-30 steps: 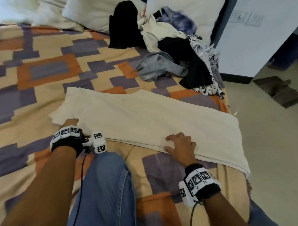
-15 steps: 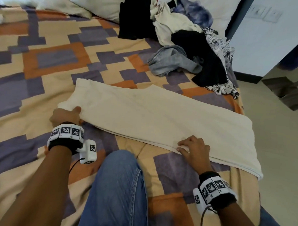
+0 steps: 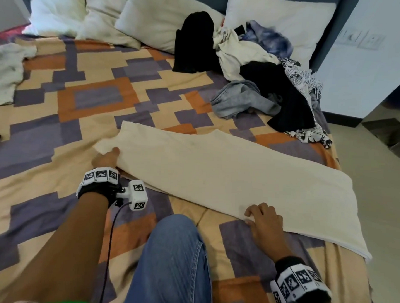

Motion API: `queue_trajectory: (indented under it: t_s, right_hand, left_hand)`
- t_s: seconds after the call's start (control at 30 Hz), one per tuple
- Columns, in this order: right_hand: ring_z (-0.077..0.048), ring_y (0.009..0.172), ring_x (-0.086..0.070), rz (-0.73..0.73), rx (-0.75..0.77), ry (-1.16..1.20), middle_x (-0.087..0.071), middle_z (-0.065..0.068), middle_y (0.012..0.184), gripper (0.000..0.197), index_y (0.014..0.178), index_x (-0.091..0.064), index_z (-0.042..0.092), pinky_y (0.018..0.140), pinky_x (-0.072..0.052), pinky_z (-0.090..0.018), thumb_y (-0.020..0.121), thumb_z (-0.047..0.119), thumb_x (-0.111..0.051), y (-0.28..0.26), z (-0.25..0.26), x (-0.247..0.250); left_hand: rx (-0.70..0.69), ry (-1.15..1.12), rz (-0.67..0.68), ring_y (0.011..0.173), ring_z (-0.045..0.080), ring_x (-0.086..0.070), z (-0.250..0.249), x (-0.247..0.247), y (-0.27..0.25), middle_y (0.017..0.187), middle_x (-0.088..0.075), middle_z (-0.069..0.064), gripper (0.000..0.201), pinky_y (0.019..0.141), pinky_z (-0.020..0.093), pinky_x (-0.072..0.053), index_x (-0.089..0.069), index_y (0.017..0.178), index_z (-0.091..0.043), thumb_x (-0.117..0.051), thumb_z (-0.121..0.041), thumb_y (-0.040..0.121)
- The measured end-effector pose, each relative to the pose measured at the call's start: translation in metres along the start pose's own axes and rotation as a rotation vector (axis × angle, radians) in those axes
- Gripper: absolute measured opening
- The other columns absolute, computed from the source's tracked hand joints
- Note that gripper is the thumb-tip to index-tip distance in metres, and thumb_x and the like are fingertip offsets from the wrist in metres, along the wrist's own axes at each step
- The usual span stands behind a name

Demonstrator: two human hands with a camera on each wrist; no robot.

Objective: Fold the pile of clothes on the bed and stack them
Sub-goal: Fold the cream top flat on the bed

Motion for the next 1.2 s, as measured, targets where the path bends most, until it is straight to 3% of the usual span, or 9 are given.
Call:
queue_trajectory:
  t_s: [0.1, 0.27, 0.47, 0.53, 0.63, 0.77, 0.87, 1.0, 1.2]
  right_hand:
    - [-0.029, 0.094, -0.054, -0.007, -0.035, -0.003, -0.056, -0.003, 0.103, 0.034, 0.107, -0.066, 0.026, 0.073, -0.038, -0.042, 0.077, 0.023, -0.079, -0.001, 0.001, 0.004]
    - [-0.034, 0.106, -0.048, -0.14, -0.175, 0.006, -0.056, -0.006, 0.115, 0.04, 0.112, -0.069, 0.028, 0.082, -0.04, -0.051, 0.075, 0.015, -0.081, -0.014, -0.005, 0.012]
    - [-0.037, 0.094, -0.06, -0.427, -0.84, 0.561, -0.066, -0.019, 0.098, 0.02, 0.099, -0.067, 0.006, 0.091, -0.049, -0.05, 0.094, 0.018, -0.052, -0.057, -0.06, 0.038]
    - [-0.03, 0.072, -0.059, -0.454, -1.081, 0.764, -0.064, -0.016, 0.078, 0.028, 0.082, -0.063, 0.0, 0.078, -0.052, -0.043, 0.093, 0.02, -0.047, -0.066, -0.073, 0.047]
    - [-0.03, 0.077, -0.064, -0.512, -1.272, 1.211, -0.066, -0.017, 0.089, 0.023, 0.089, -0.059, 0.0, 0.078, -0.056, -0.044, 0.091, 0.023, -0.061, -0.068, -0.089, 0.043]
    - [-0.026, 0.082, -0.063, -0.559, -1.305, 1.675, -0.063, -0.016, 0.093, 0.016, 0.103, -0.06, -0.002, 0.093, -0.05, -0.04, 0.095, 0.011, -0.061, -0.061, -0.087, 0.041]
    - [-0.025, 0.091, -0.064, -0.574, -1.284, 1.804, -0.064, -0.013, 0.1, 0.041, 0.131, -0.053, -0.003, 0.086, -0.053, -0.036, 0.093, 0.008, -0.063, -0.051, -0.082, 0.046]
    - [-0.021, 0.079, -0.062, -0.493, -1.372, 1.869, -0.063, -0.005, 0.088, 0.017, 0.101, -0.059, 0.013, 0.065, -0.051, -0.041, 0.09, 0.022, -0.069, -0.034, -0.086, 0.047]
    - [-0.013, 0.058, -0.04, -0.528, -1.326, 1.916, -0.047, -0.002, 0.046, 0.022, 0.075, -0.049, 0.012, 0.061, -0.047, -0.033, 0.095, 0.013, -0.058, -0.021, -0.089, 0.038]
  left_hand:
    - [-0.093, -0.04, -0.063, 0.108, 0.031, -0.062, -0.004, 0.006, -0.003, 0.121, -0.064, 0.011, 0.043, 0.095, 0.049, -0.05, -0.06, 0.125, -0.012, -0.069, -0.023, 0.085]
    - [0.012, 0.369, -0.17, 0.122, 0.041, -0.049, 0.02, 0.021, 0.003, 0.137, -0.047, 0.02, 0.074, 0.099, 0.043, -0.039, -0.037, 0.14, 0.002, -0.062, -0.044, 0.088]
    - [0.012, 0.429, 0.141, 0.128, 0.034, -0.047, 0.034, 0.001, 0.007, 0.142, -0.046, 0.017, 0.065, 0.096, 0.032, -0.041, -0.036, 0.143, -0.004, -0.066, -0.028, 0.09]
    - [0.182, 0.112, 0.122, 0.118, 0.034, -0.054, 0.032, -0.005, -0.002, 0.131, -0.056, 0.016, 0.059, 0.093, 0.038, -0.044, -0.044, 0.138, -0.007, -0.068, -0.03, 0.09]
    - [0.295, -0.108, 0.185, 0.103, 0.029, -0.064, 0.042, -0.01, -0.013, 0.111, -0.069, 0.005, 0.042, 0.088, 0.046, -0.052, -0.063, 0.12, -0.018, -0.074, -0.035, 0.083]
    - [0.104, -0.138, 0.126, 0.1, 0.029, -0.066, 0.053, -0.022, -0.001, 0.113, -0.069, 0.001, 0.07, 0.091, 0.05, -0.052, -0.061, 0.12, -0.025, -0.087, -0.047, 0.059]
    - [0.058, -0.155, 0.161, 0.095, 0.025, -0.066, 0.043, -0.03, -0.019, 0.115, -0.067, 0.003, 0.07, 0.085, 0.043, -0.053, -0.056, 0.128, -0.018, -0.082, -0.046, 0.069]
    - [0.227, -0.338, 0.317, 0.089, 0.025, -0.065, 0.035, -0.041, -0.036, 0.102, -0.07, 0.004, 0.025, 0.086, 0.047, -0.049, -0.064, 0.104, -0.021, -0.07, -0.037, 0.087]
    - [0.206, -0.496, 0.295, 0.102, 0.03, -0.067, 0.017, -0.046, -0.038, 0.109, -0.073, 0.005, 0.038, 0.092, 0.052, -0.05, -0.065, 0.119, -0.021, -0.07, -0.037, 0.085]
Point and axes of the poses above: each hand's wrist, its own y-axis towards the middle knuckle, its own x-axis out of the back of the hand, z = x × y, the point moved 3 cm from there along y, towards the middle knuckle
